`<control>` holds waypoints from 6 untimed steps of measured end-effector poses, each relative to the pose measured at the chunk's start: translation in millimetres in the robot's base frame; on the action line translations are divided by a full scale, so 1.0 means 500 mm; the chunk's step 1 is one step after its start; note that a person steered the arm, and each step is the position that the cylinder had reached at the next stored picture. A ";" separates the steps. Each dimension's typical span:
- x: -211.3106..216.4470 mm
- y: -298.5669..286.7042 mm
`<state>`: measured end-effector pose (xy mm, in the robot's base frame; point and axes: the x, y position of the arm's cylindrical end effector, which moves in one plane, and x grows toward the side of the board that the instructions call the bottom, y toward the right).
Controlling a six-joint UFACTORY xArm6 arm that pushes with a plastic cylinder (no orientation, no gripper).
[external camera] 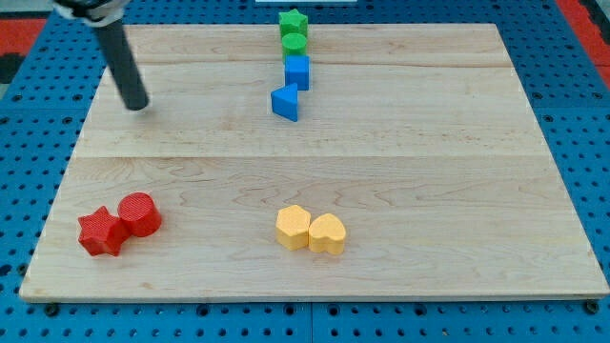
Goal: Point your arm closer to the center left
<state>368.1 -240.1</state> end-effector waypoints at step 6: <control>0.127 -0.051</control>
